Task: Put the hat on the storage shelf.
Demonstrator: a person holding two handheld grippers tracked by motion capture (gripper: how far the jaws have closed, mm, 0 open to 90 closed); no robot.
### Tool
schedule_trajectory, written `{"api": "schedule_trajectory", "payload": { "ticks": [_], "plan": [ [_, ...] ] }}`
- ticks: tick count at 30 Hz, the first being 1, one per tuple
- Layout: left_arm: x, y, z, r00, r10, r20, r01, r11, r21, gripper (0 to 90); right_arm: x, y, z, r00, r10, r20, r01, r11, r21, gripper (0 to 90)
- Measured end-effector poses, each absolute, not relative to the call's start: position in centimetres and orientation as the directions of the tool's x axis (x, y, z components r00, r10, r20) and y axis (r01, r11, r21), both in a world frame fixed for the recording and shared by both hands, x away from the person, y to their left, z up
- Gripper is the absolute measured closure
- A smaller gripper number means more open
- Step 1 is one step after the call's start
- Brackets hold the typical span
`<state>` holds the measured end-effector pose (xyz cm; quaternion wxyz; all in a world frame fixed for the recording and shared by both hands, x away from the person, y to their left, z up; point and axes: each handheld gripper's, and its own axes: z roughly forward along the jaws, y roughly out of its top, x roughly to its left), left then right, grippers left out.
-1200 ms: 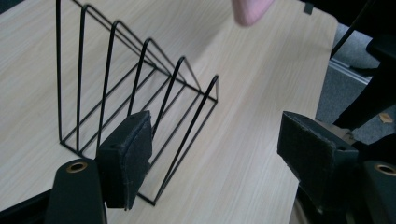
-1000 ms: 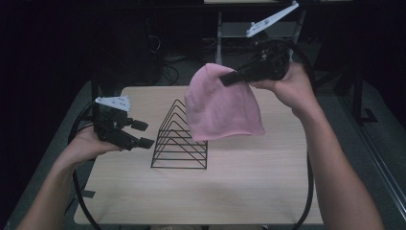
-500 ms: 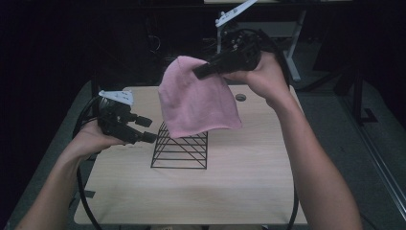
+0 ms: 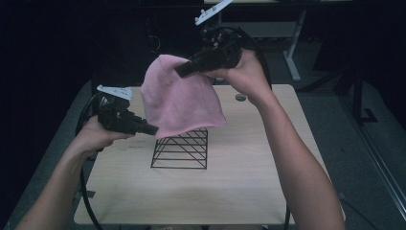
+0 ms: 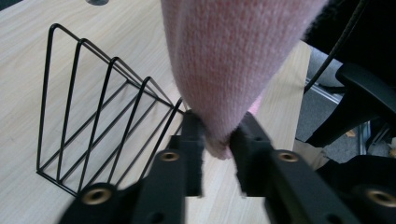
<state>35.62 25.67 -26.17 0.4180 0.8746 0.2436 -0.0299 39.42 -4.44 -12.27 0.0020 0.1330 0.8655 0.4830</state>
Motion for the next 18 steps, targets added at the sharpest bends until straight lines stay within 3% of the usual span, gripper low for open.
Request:
{"api": "schedule_trajectory", "payload": {
  "ticks": [5,18],
  "plan": [
    [35.7,26.3,-26.5,0.862,0.444,-0.243,0.471,-0.527,0.708,82.6,39.8,-4.1,-12.9,-0.964,0.238,0.12,0.226,0.496,0.838,78.9],
    [36.5,26.6,-28.4,0.839,0.498,-0.221,0.497,-0.535,0.683,83.6,41.9,-4.4,-16.2,-0.943,0.284,0.172,0.297,0.488,0.821,78.9]
  ]
}}
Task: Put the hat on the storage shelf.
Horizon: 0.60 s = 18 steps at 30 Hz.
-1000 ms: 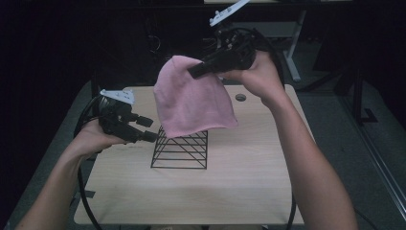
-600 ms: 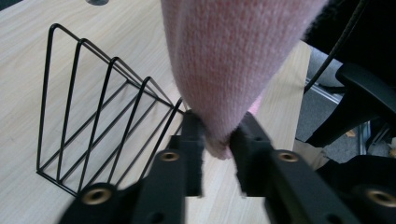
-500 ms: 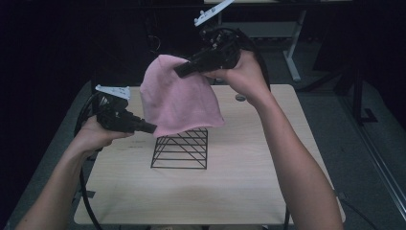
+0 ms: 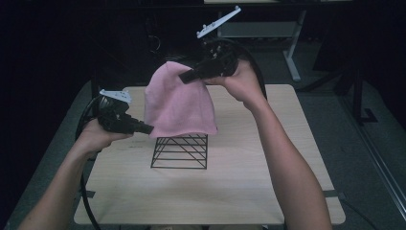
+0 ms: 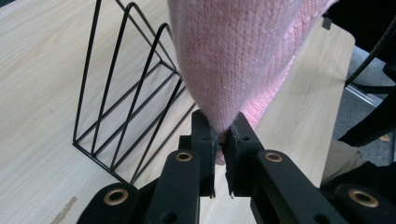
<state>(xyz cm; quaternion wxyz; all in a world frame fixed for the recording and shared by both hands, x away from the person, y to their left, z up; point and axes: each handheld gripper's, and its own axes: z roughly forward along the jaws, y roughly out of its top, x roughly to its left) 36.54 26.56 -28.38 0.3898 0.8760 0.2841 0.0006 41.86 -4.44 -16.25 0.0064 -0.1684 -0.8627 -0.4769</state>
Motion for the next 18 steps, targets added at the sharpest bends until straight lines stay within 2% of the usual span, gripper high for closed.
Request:
{"api": "schedule_trajectory", "payload": {
  "ticks": [10,18],
  "plan": [
    [36.7,25.5,-29.7,0.841,0.506,-0.192,0.49,-0.563,0.666,83.6,41.7,-5.9,-17.9,-0.938,0.286,0.194,0.317,0.486,0.815,78.8],
    [36.4,25.6,-30.1,0.838,0.522,-0.159,0.488,-0.588,0.645,83.6,41.3,-5.4,-18.9,-0.944,0.263,0.199,0.308,0.486,0.818,78.8]
  ]
}}
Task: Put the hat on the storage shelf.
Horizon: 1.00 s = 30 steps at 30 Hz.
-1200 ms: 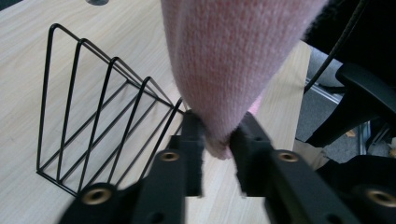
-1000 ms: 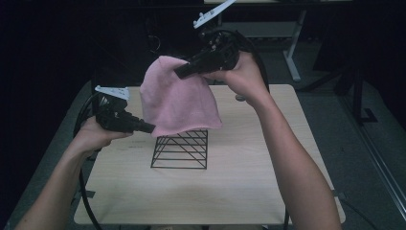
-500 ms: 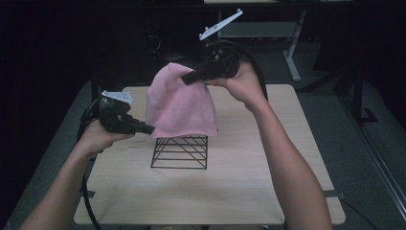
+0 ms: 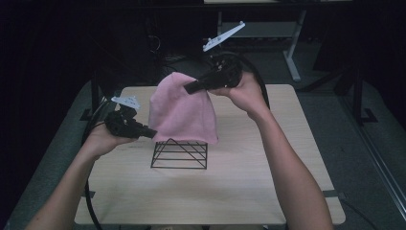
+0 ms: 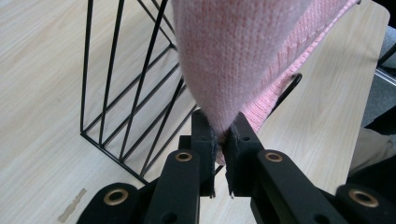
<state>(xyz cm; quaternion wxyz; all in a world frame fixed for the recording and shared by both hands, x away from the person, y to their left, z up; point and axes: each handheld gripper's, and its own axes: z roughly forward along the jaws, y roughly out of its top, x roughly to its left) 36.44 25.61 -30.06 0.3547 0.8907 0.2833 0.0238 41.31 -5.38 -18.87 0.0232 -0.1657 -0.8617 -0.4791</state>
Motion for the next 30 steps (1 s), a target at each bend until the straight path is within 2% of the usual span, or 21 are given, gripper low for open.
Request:
{"api": "schedule_trajectory", "payload": {
  "ticks": [16,30],
  "plan": [
    [35.5,27.5,-32.0,0.826,0.538,-0.167,0.501,-0.566,0.655,83.5,40.3,-3.5,-20.4,-0.96,0.197,0.2,0.275,0.515,0.812,78.0],
    [35.1,27.4,-34.2,0.821,0.55,-0.153,0.511,-0.587,0.628,83.5,40.7,-3.3,-23.3,-0.954,0.182,0.239,0.3,0.527,0.795,77.0]
  ]
}}
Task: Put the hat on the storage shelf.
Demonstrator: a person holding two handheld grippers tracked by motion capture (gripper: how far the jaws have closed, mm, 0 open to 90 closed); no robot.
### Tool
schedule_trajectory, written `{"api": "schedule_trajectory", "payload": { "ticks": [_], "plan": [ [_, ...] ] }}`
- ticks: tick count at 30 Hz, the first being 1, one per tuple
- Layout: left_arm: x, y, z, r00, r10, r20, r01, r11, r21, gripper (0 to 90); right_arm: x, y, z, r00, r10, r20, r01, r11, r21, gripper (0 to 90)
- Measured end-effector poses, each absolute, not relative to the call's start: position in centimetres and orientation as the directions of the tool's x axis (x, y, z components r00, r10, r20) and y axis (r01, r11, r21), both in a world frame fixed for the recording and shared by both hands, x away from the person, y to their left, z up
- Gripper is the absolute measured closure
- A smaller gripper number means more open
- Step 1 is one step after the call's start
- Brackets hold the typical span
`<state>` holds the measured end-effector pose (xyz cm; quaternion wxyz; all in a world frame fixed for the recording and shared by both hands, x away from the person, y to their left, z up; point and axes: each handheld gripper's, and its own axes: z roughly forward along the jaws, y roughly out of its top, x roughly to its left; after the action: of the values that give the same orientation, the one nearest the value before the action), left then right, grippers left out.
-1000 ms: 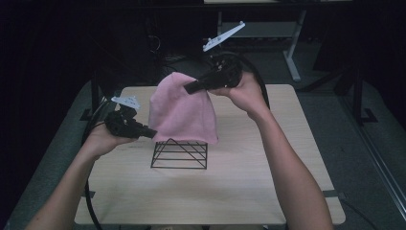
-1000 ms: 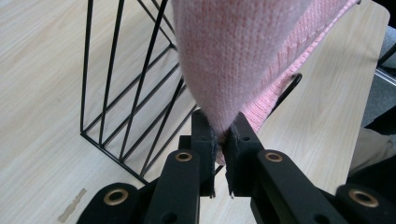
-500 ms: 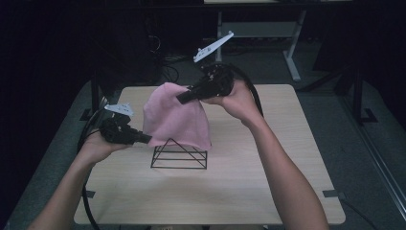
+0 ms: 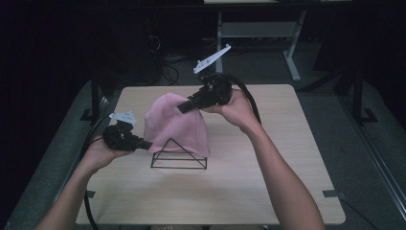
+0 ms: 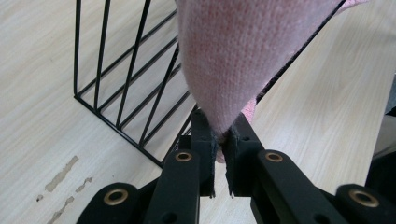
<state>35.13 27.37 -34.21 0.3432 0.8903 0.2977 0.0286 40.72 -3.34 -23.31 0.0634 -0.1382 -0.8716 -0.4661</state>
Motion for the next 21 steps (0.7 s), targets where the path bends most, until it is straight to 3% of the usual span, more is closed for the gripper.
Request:
{"api": "schedule_trajectory", "payload": {
  "ticks": [21],
  "plan": [
    [35.3,27.6,-37.4,0.81,0.566,-0.154,0.543,-0.624,0.563,83.1,40.4,-2.9,-27.5,-0.945,0.149,0.292,0.324,0.563,0.76,75.7]
  ]
}}
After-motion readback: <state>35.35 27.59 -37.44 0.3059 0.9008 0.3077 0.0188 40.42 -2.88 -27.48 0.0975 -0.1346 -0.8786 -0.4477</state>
